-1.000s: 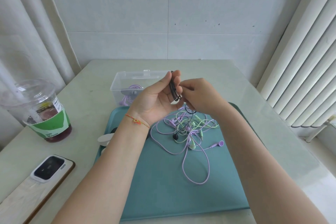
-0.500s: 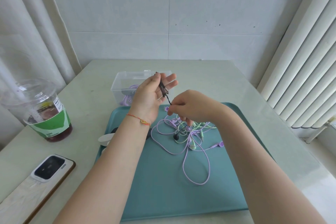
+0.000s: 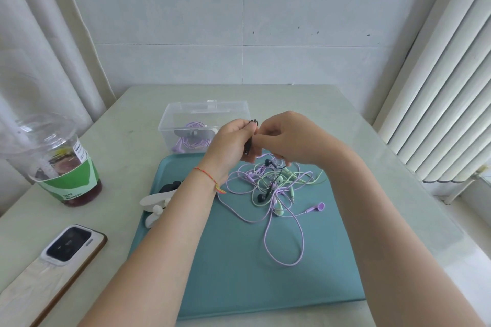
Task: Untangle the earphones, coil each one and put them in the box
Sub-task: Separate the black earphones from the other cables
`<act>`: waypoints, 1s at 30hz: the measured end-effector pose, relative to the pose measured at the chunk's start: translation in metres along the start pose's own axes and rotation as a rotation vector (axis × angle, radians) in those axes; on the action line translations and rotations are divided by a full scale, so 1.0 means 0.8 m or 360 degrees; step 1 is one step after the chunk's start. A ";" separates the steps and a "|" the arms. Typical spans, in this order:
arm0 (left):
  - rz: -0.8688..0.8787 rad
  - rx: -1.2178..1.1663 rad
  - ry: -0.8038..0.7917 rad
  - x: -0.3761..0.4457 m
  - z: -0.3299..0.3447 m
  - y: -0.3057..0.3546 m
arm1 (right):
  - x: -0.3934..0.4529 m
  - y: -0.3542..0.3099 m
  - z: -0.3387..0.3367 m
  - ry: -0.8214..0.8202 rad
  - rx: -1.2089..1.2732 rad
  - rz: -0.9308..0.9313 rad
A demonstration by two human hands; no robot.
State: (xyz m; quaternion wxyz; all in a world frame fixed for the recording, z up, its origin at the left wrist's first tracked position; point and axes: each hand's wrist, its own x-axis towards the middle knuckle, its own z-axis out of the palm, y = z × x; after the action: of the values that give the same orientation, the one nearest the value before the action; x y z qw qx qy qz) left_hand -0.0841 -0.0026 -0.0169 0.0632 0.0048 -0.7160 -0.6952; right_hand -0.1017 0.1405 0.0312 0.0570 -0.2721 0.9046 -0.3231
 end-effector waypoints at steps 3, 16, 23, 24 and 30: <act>-0.0089 0.0093 -0.0142 -0.001 0.000 0.003 | 0.002 0.006 -0.007 0.0210 0.0046 -0.0020; -0.0449 -0.1483 -0.0774 0.000 -0.015 0.011 | 0.012 0.021 0.000 0.0378 0.0579 0.0034; -0.0298 -0.1666 -0.0460 0.007 -0.033 0.021 | 0.014 0.022 0.014 -0.0055 0.0727 0.0122; -0.0275 -0.1618 -0.0349 0.009 -0.037 0.020 | 0.013 0.022 0.015 -0.0091 0.0731 0.0120; -0.0233 -0.1413 0.0027 0.008 -0.042 0.018 | 0.014 0.025 0.016 -0.0083 0.0752 0.0141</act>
State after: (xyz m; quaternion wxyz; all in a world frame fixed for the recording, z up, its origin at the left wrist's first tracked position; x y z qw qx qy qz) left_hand -0.0862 -0.0364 -0.0014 0.0156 0.0337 -0.3456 -0.9376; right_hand -0.1168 0.1403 0.0099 0.1567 -0.2196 0.8131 -0.5159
